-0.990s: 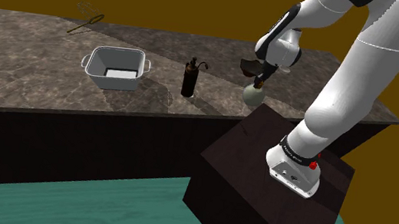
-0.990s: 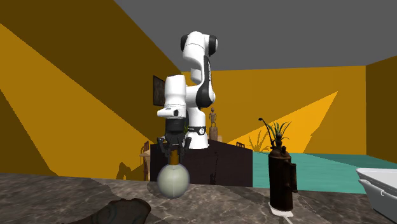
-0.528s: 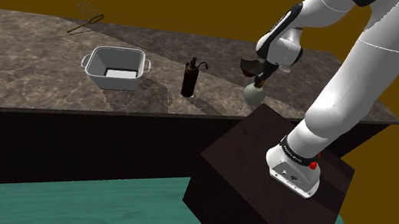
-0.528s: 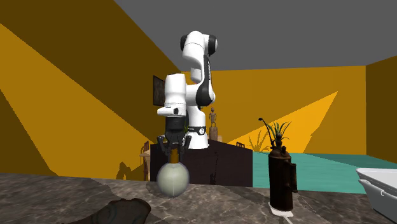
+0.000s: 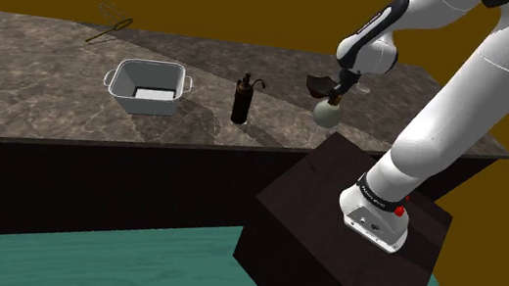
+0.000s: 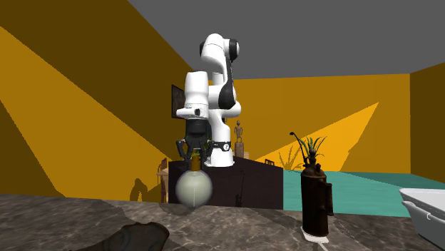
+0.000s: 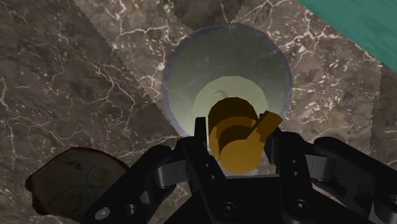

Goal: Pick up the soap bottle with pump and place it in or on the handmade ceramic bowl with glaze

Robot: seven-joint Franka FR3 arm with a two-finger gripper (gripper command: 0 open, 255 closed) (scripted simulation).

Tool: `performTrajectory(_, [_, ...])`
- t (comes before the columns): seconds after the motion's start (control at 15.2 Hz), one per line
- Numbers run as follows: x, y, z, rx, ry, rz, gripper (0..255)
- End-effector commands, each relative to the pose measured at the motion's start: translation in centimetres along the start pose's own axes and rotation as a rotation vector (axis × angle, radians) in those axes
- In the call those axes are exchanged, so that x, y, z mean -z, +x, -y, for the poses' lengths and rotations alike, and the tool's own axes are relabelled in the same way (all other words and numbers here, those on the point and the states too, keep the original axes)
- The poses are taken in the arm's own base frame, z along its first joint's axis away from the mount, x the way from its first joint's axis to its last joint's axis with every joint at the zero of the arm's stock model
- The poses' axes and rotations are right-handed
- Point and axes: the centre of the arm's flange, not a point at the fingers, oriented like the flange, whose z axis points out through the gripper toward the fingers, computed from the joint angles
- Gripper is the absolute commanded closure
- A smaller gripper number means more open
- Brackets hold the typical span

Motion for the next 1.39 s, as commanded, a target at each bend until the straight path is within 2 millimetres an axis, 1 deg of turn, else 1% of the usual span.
performTrajectory(0.0, [1.1,0.1,-0.1,0.000,-0.001,0.001,255])
performTrajectory(1.19, [10.3,0.8,-0.5,0.000,-0.001,0.001,255])
performTrajectory(1.32, [10.7,2.4,-2.5,0.000,-0.001,0.001,255])
